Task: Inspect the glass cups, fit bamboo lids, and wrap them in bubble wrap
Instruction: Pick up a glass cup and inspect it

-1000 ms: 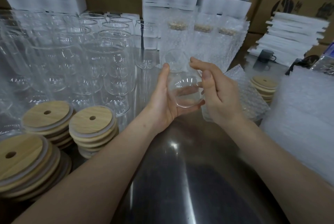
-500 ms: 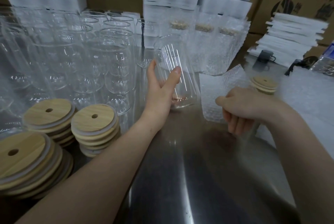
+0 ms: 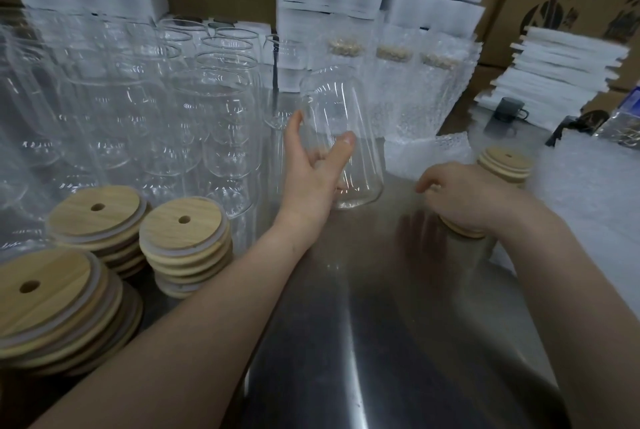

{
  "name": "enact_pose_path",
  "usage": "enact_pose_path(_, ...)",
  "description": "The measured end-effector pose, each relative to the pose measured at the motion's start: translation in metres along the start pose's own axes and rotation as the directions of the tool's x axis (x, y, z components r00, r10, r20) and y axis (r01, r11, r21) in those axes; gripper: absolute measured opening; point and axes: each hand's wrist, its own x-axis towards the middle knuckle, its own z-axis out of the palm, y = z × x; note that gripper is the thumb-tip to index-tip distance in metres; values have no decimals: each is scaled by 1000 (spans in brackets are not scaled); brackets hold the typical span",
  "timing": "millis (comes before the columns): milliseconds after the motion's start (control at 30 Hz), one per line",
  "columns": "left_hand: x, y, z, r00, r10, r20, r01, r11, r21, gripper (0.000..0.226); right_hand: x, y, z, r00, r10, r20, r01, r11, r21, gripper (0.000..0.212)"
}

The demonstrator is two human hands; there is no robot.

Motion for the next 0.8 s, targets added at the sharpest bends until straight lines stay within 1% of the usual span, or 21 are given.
enact_pose_path(67,-1,1,2,1000,11,-20,-11,1000,2,81,3,3,3,997,49,65,-41,993,-108,32)
enact_pose_path(167,-2,-1,0,999,19,-27,-17,998,54,86,4,6,6,982,97,163,-53,966,-254,46)
enact_pose_path(233,-2,-1,-1,999,34,-37,-30,995,94,84,4,6,5,973,103,208,-51,968,-245,52)
enact_pose_path(300,-3,0,-1,998,41,-52,-34,992,118,80,3,7,5,973,104,208,-56,973,-223,53)
enact_pose_path(467,-6,4,-3,995,61,-73,-47,983,177,79,4,13,5,991,84,105,-66,984,-163,46)
enact_pose_path(533,-5,4,-2,994,68,-85,-51,980,193,78,4,9,4,996,50,71,-45,997,-60,42)
enact_pose_path(600,-4,3,-2,992,74,-105,-51,977,206,78,3,1,3,999,2,34,-6,991,132,32)
enact_pose_path(667,-3,2,-3,989,80,-126,-52,976,210,79,2,-8,4,1000,-10,-25,19,935,354,27)
enact_pose_path(700,-3,2,-3,988,82,-134,-53,976,211,80,1,-12,4,1000,-8,-30,21,872,489,26)
enact_pose_path(733,-3,2,-3,987,83,-141,-52,976,211,80,1,-16,5,1000,-16,-9,18,773,634,24)
enact_pose_path(767,-3,2,-4,986,82,-148,-50,977,208,80,0,-19,4,999,-43,28,6,630,776,22)
enact_pose_path(800,-3,1,-4,984,83,-155,-50,978,203,80,-1,-22,4,994,-83,66,-22,448,894,22)
